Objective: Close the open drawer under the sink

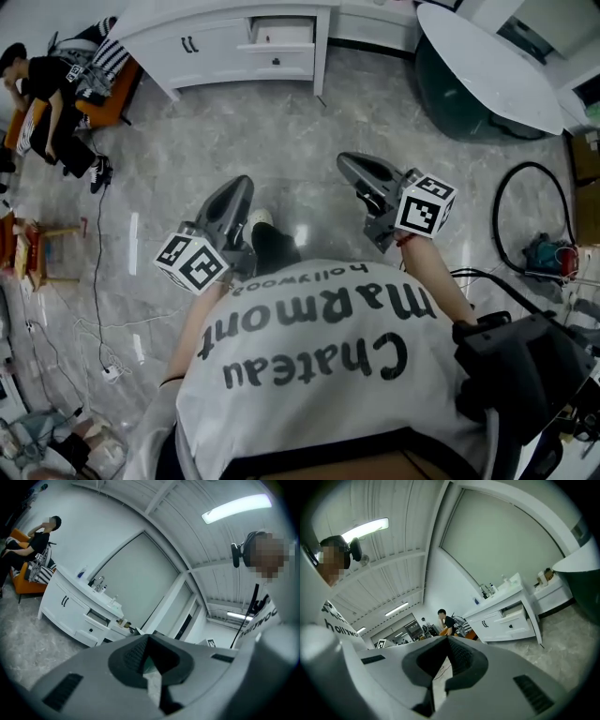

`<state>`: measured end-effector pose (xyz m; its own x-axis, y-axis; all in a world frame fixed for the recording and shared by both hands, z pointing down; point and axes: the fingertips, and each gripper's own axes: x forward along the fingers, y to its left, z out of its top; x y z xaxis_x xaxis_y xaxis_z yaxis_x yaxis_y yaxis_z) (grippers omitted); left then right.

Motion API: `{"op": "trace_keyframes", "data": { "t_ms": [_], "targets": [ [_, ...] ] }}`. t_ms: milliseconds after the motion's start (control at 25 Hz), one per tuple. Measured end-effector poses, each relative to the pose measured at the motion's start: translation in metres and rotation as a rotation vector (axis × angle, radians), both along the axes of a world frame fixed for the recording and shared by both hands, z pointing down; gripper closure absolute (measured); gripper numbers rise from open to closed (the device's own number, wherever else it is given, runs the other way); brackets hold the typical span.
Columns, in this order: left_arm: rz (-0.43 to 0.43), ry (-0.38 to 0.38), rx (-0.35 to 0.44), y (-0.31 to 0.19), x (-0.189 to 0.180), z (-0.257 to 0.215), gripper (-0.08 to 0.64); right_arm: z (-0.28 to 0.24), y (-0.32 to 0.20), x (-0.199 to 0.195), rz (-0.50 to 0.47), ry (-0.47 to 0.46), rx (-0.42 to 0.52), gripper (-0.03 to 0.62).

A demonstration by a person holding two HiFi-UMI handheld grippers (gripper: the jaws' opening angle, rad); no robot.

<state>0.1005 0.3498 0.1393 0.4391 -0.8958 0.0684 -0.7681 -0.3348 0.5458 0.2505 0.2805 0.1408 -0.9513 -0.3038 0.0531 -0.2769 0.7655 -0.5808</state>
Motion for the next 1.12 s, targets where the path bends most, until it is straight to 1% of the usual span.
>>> {"op": "trace_keyframes", "data": {
  "t_ms": [160,320,480,640,800,920,1120],
  "targets": [
    [0.058,-0.019,-0.01,-0.039,-0.021,-0.002,0.552,0.004,-0.03,-0.03,0.042,0.037,-0.005,0.581],
    [0.111,-0.036,0.009,-0.083,-0.054,-0.01,0.552,0.001,-0.057,-0.071,0.051,0.038,-0.007,0.581],
    [0.157,-0.054,0.02,-0.119,-0.079,-0.023,0.552,0.0,-0.086,-0.107,0.081,0.112,0.047,0.581],
    [0.199,-0.066,0.031,-0.145,-0.112,-0.027,0.552,-0.009,-0.112,-0.138,0.138,0.115,0.065,0.581],
    [0.221,-0.056,0.021,-0.168,-0.144,-0.024,0.552,-0.005,-0.137,-0.157,0.215,0.128,0.047,0.581],
    [0.246,-0.057,0.017,-0.181,-0.16,-0.02,0.552,-0.001,-0.15,-0.166,0.269,0.116,0.019,0.581],
    [0.265,-0.052,0.022,-0.195,-0.178,-0.019,0.552,0.011,-0.157,-0.183,0.299,0.13,-0.016,0.581]
  ]
}}
